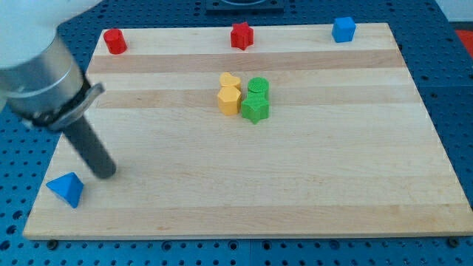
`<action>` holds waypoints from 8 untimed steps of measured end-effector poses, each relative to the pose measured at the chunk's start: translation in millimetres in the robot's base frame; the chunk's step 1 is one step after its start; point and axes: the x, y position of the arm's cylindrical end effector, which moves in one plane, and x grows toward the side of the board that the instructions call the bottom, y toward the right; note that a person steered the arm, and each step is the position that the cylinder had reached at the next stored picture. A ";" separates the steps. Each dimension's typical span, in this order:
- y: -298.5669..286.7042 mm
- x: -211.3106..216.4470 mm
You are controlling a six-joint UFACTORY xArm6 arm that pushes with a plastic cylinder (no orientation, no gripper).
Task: Move the red circle above the blue triangle
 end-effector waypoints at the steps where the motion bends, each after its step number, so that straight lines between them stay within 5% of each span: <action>1: 0.0 -64.0; 4: 17.0 -288.5; 6: -44.6 -315.7; 8: -93.7 -283.9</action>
